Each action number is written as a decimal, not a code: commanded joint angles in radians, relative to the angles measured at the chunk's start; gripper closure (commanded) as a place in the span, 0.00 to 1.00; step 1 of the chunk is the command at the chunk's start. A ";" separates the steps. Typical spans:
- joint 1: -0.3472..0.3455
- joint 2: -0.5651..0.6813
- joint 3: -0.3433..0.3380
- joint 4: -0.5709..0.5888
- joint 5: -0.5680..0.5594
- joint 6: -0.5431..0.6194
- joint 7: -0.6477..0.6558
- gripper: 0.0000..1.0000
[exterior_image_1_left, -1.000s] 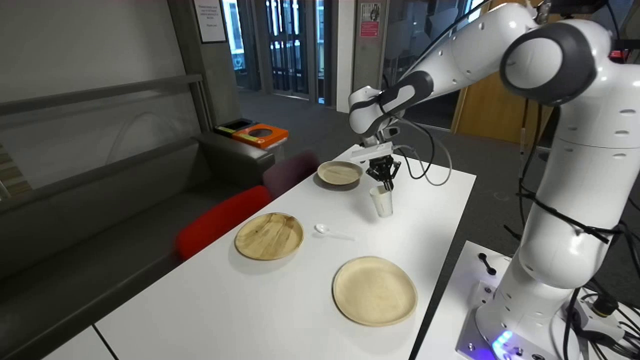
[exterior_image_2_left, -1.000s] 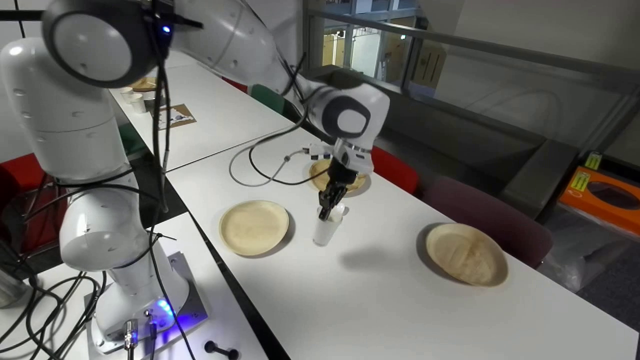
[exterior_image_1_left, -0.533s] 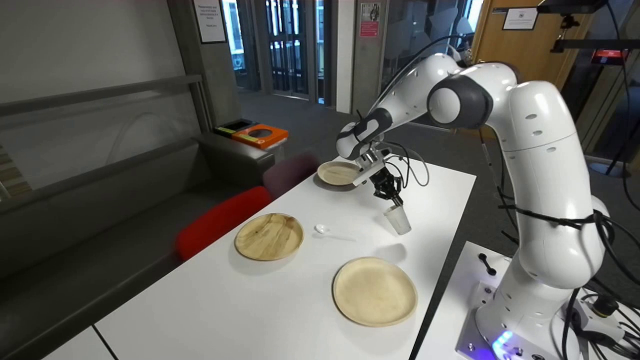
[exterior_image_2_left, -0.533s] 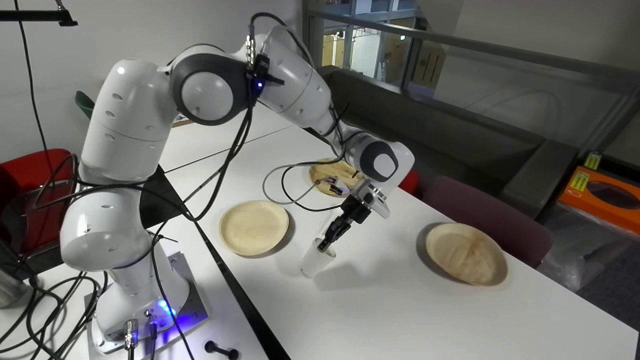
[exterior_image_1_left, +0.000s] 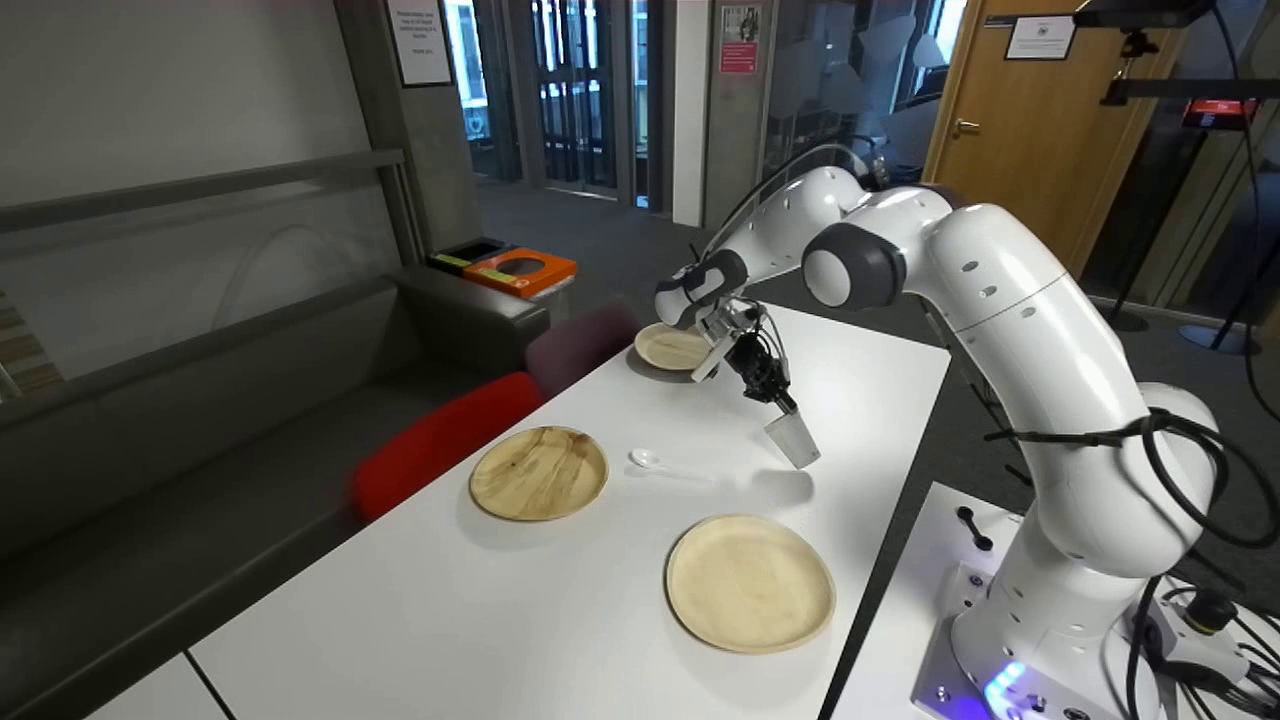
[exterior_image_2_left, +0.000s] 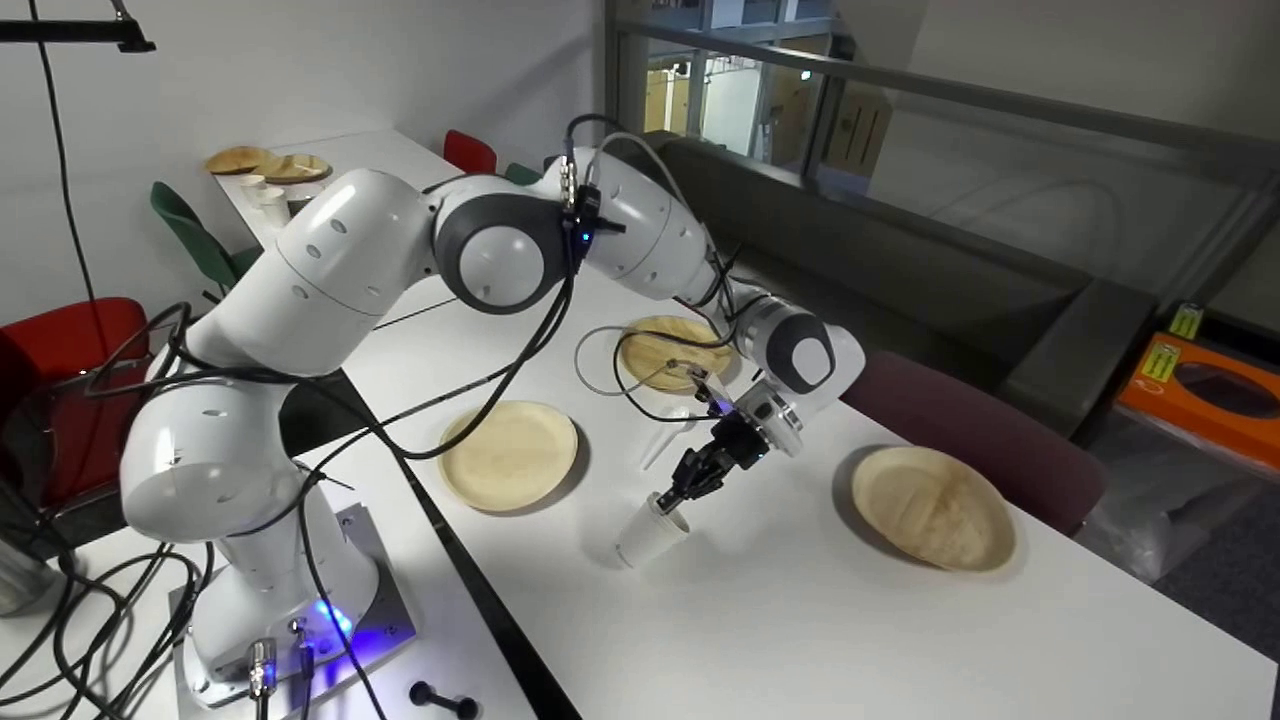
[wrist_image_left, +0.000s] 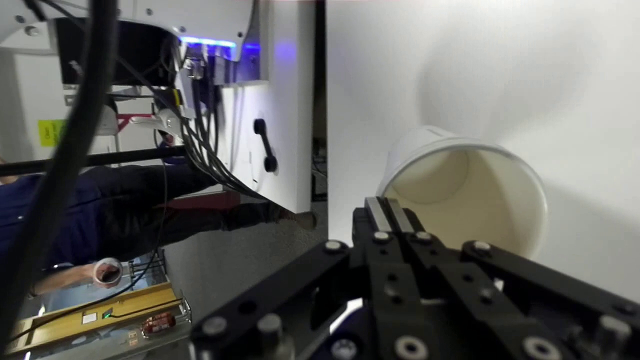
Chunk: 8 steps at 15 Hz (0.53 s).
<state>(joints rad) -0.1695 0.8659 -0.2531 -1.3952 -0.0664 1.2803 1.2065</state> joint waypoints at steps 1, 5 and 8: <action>0.022 0.069 -0.036 0.119 -0.039 0.094 0.080 0.99; 0.068 0.034 -0.060 0.099 -0.147 0.235 0.130 0.99; 0.052 -0.024 -0.014 0.061 -0.164 0.284 0.016 0.99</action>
<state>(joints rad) -0.1005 0.9213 -0.3086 -1.2843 -0.2371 1.5327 1.3339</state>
